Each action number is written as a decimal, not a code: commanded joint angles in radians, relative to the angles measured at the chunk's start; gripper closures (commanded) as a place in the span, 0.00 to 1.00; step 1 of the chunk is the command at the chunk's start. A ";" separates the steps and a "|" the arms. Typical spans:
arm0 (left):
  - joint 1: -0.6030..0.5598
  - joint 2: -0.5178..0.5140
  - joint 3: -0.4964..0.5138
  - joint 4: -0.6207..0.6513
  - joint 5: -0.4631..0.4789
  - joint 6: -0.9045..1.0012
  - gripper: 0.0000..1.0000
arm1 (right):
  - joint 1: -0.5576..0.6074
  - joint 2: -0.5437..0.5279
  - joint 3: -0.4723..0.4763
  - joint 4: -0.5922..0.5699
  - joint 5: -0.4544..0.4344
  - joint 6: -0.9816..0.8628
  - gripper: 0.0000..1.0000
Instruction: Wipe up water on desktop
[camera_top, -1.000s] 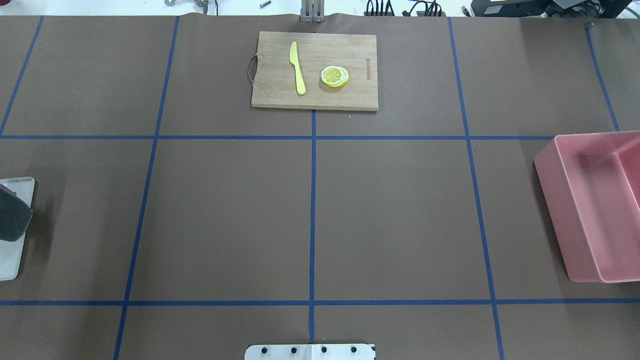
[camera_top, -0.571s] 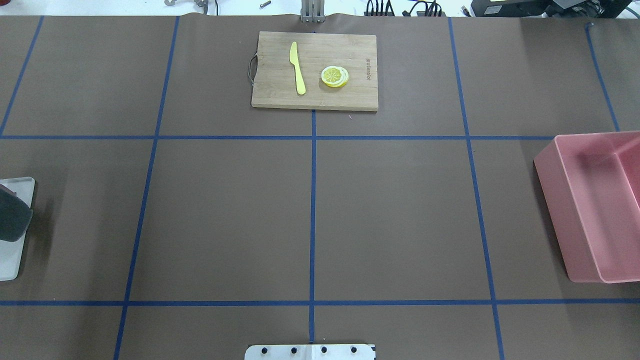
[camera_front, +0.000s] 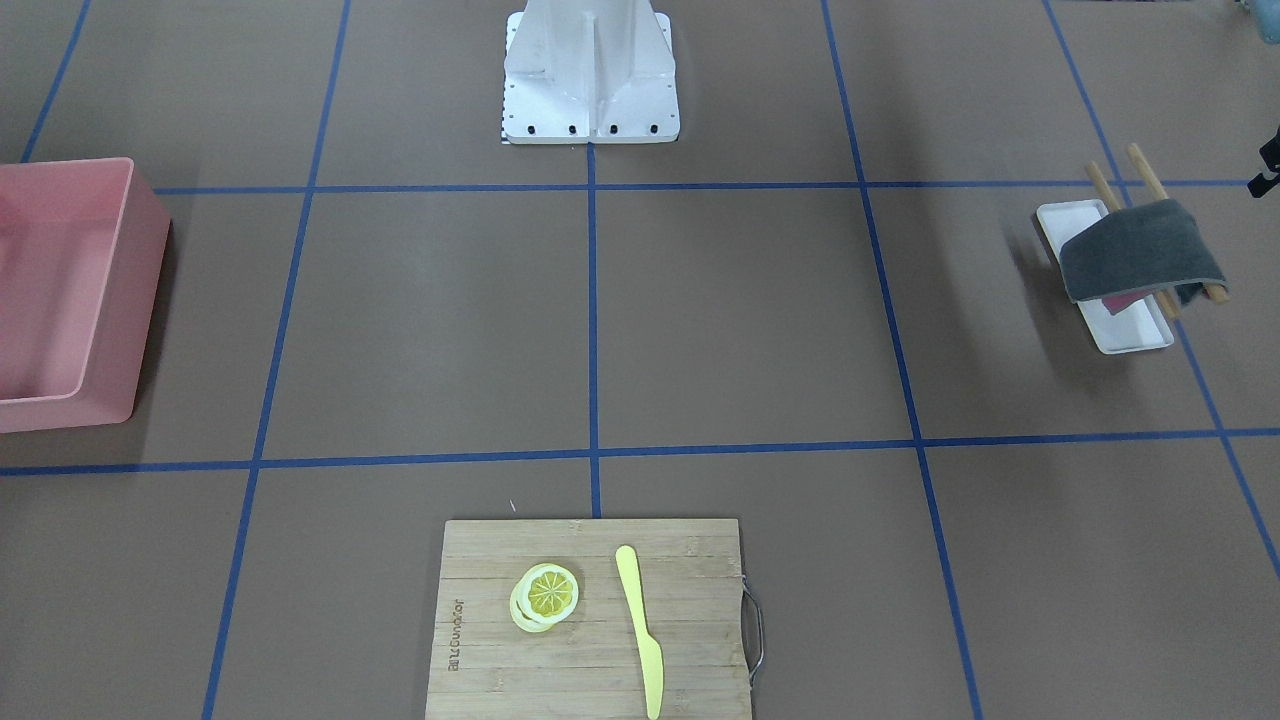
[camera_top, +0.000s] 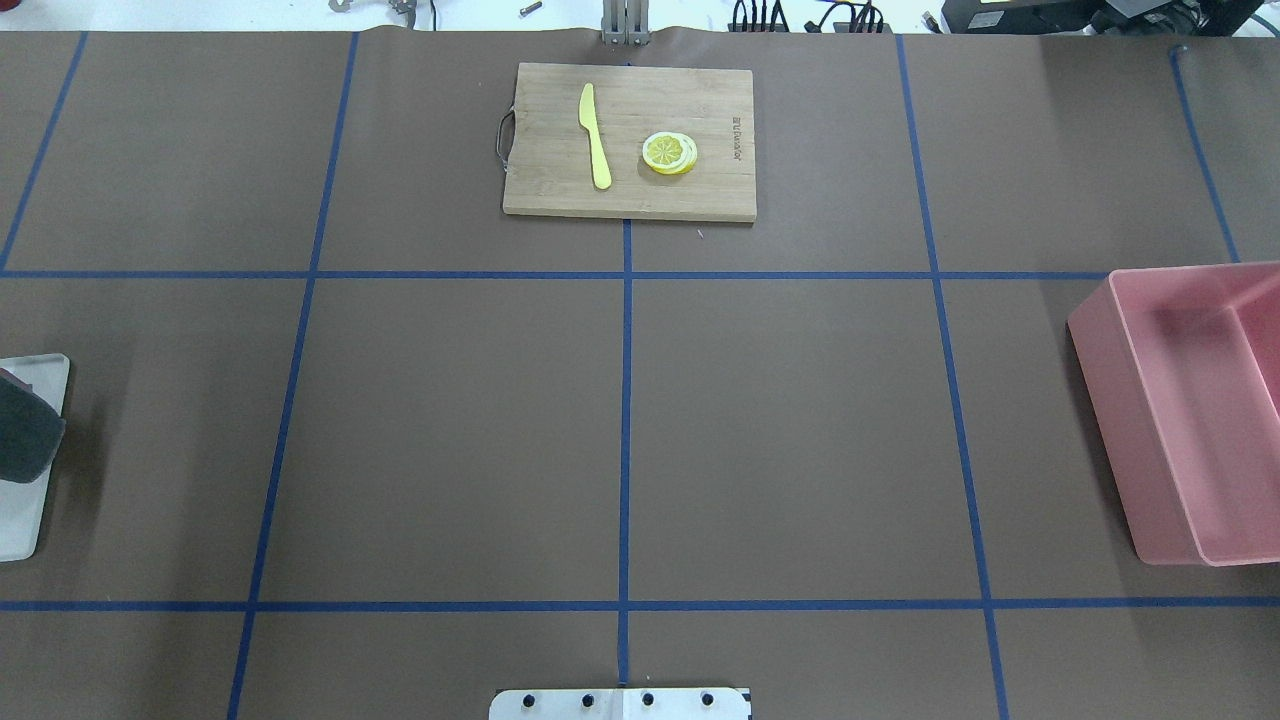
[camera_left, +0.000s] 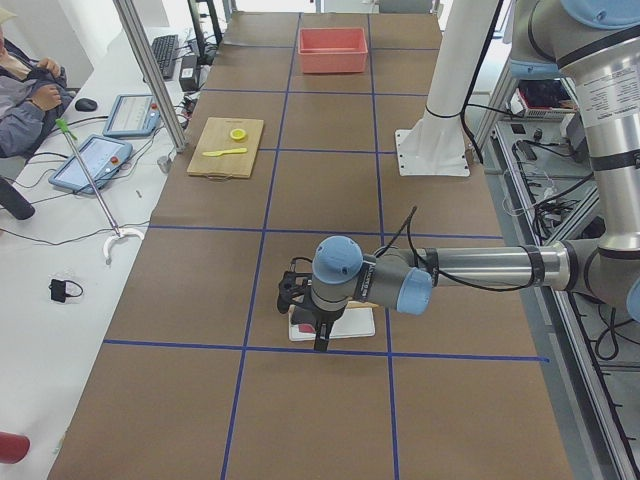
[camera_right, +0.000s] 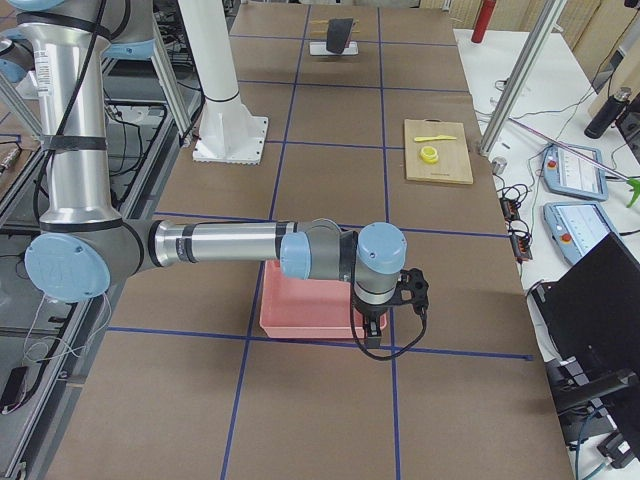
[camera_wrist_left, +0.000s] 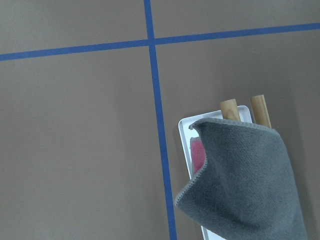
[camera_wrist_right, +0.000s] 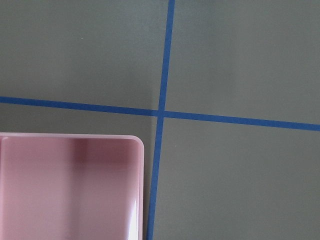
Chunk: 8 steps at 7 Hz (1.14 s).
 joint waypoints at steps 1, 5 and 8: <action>-0.002 0.000 -0.001 0.009 -0.001 -0.002 0.02 | 0.000 -0.001 0.000 0.002 0.001 0.000 0.00; -0.014 0.002 -0.007 -0.002 0.001 -0.045 0.02 | 0.000 -0.036 0.050 0.002 0.003 0.001 0.00; -0.019 0.029 -0.011 -0.009 0.001 -0.039 0.02 | 0.000 -0.079 0.089 0.009 0.035 0.005 0.00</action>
